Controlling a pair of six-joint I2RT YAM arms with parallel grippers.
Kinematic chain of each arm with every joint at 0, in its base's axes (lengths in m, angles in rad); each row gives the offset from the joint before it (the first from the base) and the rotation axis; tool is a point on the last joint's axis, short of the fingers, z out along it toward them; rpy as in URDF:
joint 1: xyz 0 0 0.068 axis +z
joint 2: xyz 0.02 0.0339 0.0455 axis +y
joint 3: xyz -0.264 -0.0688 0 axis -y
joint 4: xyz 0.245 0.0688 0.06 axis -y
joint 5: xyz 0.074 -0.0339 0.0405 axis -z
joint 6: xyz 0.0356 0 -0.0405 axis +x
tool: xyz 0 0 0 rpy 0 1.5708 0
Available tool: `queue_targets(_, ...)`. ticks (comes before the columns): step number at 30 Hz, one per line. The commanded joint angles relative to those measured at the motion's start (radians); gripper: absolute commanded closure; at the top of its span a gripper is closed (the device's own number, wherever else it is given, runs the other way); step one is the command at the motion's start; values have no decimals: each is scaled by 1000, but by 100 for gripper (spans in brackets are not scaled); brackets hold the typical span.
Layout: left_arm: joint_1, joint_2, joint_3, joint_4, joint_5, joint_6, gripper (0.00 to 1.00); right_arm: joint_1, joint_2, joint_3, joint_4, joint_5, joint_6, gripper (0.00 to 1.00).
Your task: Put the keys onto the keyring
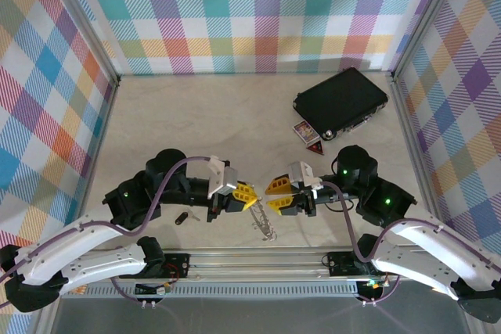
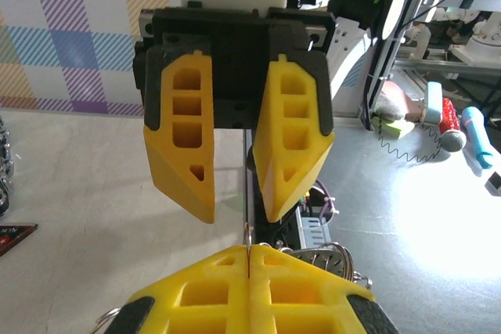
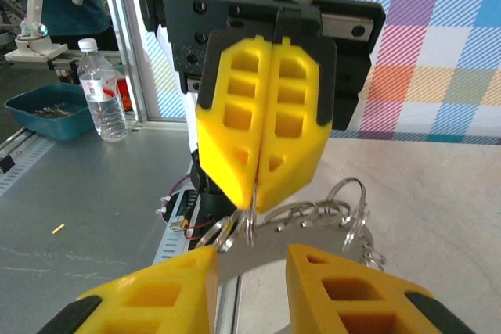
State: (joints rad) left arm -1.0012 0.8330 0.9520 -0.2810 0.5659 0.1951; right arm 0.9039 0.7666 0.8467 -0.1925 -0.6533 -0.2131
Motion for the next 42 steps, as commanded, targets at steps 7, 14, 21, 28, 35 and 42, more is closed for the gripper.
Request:
queue_targets(7,-13,-8,-4,47,-21,6,100,5,29,-15,86,13,35,75)
queue_targets(14,-13,-13,-15,55,-35,6,100,6,51,-17,102,-3,41,79)
queue_targets(21,-12,-6,-10,48,-28,5,100,6,78,-9,103,3,38,89)
queue_targets(28,-13,-1,-8,49,-23,4,100,4,96,-2,91,-5,29,100)
queue_targets(35,-13,-18,-19,49,-74,-37,59,6,70,0,84,74,23,100)
queue_targets(42,-13,-109,-104,78,-125,-124,10,5,59,-1,103,105,21,100)
